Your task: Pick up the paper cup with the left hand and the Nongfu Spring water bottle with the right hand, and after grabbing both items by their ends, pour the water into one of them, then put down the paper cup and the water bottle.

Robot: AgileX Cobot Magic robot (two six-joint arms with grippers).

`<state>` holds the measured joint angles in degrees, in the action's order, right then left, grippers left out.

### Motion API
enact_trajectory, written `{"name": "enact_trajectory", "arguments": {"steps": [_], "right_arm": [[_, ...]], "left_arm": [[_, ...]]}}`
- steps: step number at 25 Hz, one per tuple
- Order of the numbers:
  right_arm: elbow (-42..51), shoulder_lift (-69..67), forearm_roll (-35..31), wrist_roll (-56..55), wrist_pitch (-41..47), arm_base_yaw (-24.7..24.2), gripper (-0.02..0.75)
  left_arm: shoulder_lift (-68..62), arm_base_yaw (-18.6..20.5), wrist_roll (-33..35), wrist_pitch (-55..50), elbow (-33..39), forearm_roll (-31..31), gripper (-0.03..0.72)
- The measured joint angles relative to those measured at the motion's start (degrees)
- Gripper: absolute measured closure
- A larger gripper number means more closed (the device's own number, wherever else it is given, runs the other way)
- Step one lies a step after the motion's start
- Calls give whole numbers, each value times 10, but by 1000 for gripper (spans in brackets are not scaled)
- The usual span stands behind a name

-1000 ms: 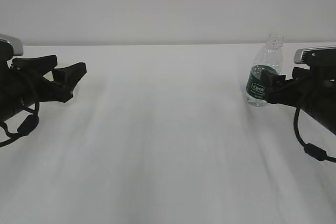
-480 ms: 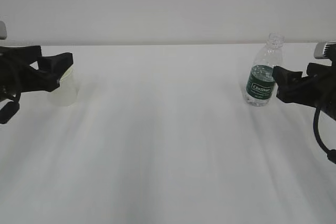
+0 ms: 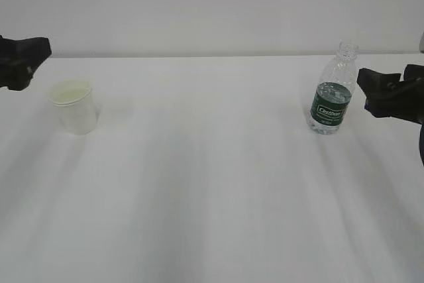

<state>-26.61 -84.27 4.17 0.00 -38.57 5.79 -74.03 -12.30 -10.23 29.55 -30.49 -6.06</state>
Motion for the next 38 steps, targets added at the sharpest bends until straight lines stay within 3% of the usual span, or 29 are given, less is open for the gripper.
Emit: {"name": "enact_trajectory", "arguments": {"steps": [17,38], "right_arm": [[2,172,1,0,161,0,150],[7,384,2,0,389,0,150]], "left_arm": [[193,0,-1,-175,2,30,153],[319,0,-1,-351,2,26,167]]}}
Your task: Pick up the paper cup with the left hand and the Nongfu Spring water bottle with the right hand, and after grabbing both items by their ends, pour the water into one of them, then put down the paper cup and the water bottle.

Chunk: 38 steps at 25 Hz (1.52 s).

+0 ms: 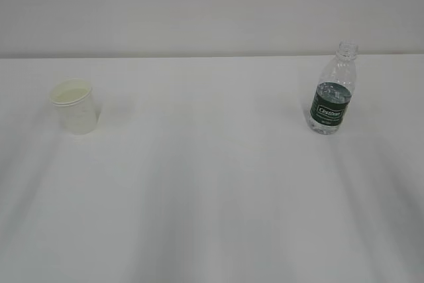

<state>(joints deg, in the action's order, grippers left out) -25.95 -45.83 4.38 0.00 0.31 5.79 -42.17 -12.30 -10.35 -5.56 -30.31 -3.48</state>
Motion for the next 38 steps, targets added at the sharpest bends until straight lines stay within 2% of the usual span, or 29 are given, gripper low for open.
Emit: {"name": "enact_trajectory", "arguments": {"steps": [23,38], "right_arm": [[-13,149,0,0,277,0,150],[-59,197,0,0,502,0,150]], "left_arm": [[151,0,0,-239,0,0,183],[161,0,0,-377,0,5,184]]}}
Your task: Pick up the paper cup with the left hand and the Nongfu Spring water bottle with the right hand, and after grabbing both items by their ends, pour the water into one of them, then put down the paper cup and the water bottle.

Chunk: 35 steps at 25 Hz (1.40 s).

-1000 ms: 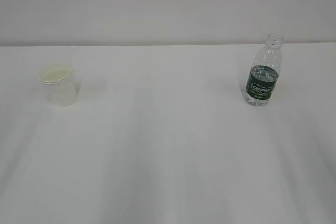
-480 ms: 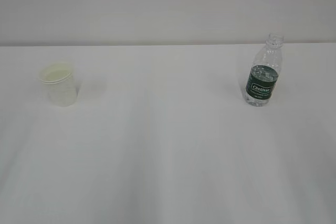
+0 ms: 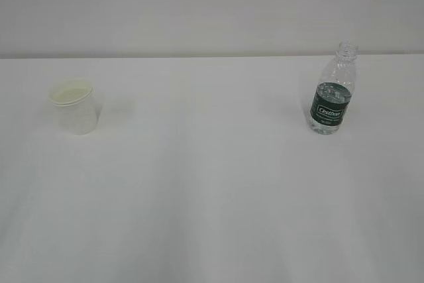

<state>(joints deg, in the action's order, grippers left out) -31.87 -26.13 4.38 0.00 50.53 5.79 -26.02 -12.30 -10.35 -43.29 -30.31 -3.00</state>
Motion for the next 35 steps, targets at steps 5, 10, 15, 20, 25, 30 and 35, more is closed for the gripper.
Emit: {"name": "enact_trajectory", "arguments": {"steps": [5,10,15,20,25,30,35], "right_arm": [[-5,23,0,4,60,0,150],[-5,39,0,4,96,0,150],[-5,42,0,4,130,0,150],[-4,42,-1,0,145,0,150],[27,50,-4,0,147,0,150],[36,75,-9,0,143,0,150],[36,106,-10,0,143,0,150]], "left_arm": [[0,0,0,-35,0,0,184],[0,0,0,-65,0,1,185],[0,0,0,-112,-5,1,188],[2,0,0,-187,-17,-15,233],[22,0,0,-210,-17,-15,247],[55,0,0,-219,-17,-15,275],[75,0,0,-218,-17,-15,294]]}}
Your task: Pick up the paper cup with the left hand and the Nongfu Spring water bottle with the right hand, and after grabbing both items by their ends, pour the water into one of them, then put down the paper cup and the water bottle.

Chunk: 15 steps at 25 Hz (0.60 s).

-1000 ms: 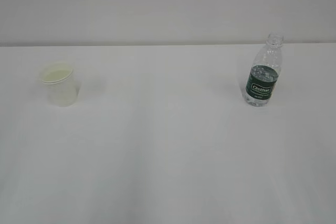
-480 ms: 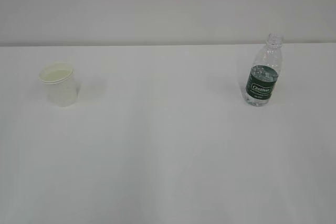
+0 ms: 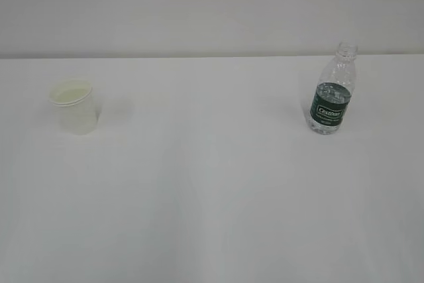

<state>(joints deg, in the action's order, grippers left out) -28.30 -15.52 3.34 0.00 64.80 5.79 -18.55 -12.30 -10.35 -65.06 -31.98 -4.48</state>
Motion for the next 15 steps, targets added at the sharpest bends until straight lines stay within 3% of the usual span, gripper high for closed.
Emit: {"name": "enact_trajectory", "arguments": {"steps": [15], "right_arm": [[0,36,-1,0,0,0,150]], "left_arm": [[4,0,0,55,1,7,309]]}}
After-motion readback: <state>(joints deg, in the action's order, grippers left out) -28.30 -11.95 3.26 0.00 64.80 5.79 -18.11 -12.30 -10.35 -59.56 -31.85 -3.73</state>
